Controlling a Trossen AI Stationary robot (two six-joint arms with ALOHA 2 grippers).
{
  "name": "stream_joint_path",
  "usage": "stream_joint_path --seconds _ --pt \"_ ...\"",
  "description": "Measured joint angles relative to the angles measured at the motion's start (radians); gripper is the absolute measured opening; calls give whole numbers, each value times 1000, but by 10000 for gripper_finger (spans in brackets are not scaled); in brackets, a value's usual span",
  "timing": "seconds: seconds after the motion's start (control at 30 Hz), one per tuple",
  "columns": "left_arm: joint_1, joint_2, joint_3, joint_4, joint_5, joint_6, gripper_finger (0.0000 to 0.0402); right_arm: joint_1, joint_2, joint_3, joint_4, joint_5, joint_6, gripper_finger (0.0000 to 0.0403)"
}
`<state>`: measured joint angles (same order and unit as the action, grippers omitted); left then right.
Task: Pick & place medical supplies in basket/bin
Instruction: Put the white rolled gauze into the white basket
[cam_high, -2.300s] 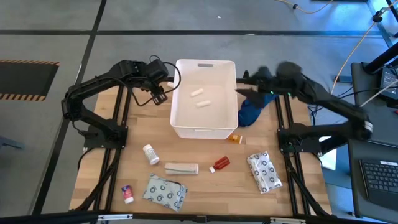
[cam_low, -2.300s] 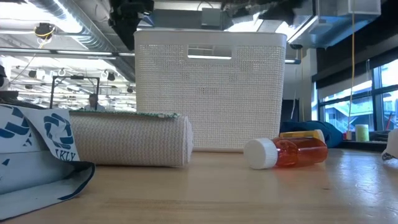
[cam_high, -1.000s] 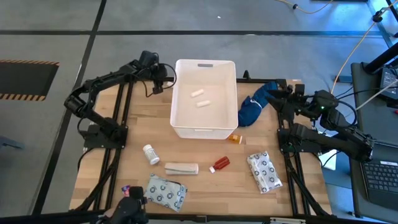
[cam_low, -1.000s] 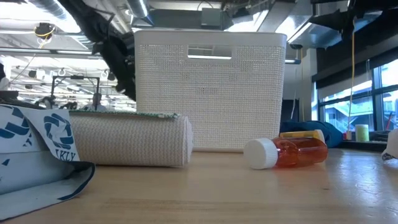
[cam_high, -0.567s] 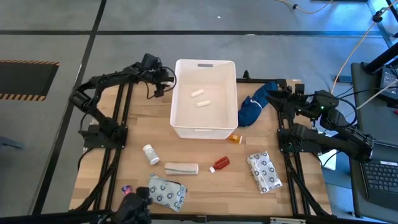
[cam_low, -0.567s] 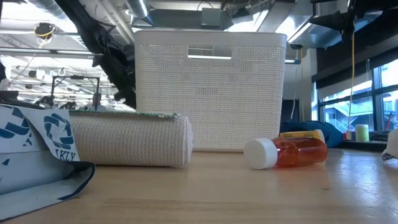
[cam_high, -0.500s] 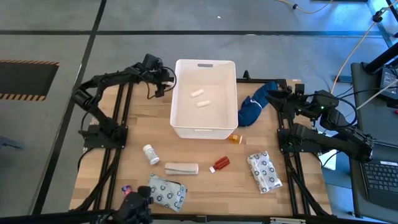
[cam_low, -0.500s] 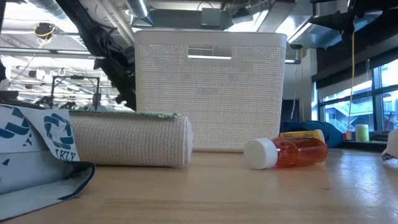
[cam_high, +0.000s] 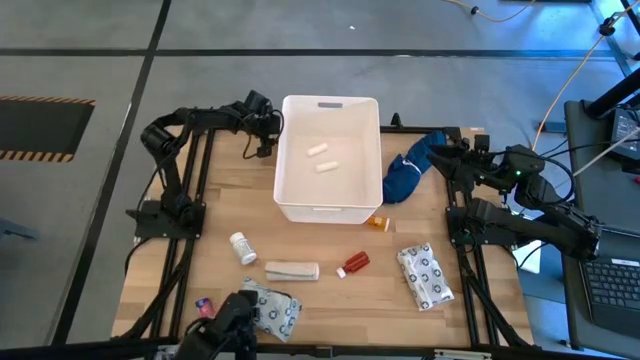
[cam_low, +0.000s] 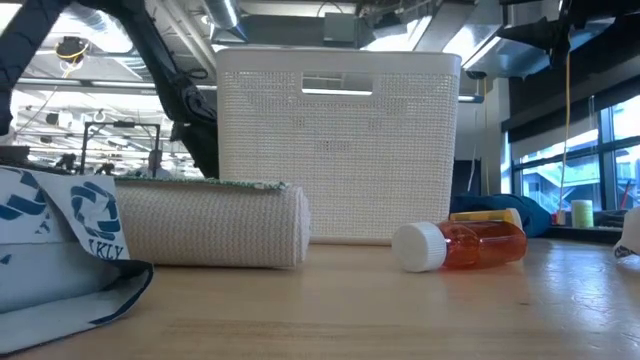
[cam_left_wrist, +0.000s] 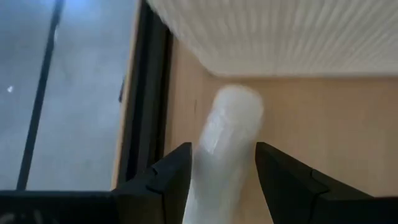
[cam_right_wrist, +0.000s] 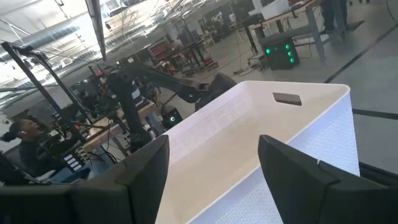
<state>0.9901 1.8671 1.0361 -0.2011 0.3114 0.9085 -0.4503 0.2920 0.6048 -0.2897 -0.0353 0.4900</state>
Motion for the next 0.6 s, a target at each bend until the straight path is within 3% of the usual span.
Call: stream_joint_path --seconds 0.27,0.6 --pt "0 29 39 -78 -101 32 164 0 0 0 -8 -2 -14 248" --pt "-1 25 41 -108 -173 -8 73 0 1 1 -19 -3 -28 248"
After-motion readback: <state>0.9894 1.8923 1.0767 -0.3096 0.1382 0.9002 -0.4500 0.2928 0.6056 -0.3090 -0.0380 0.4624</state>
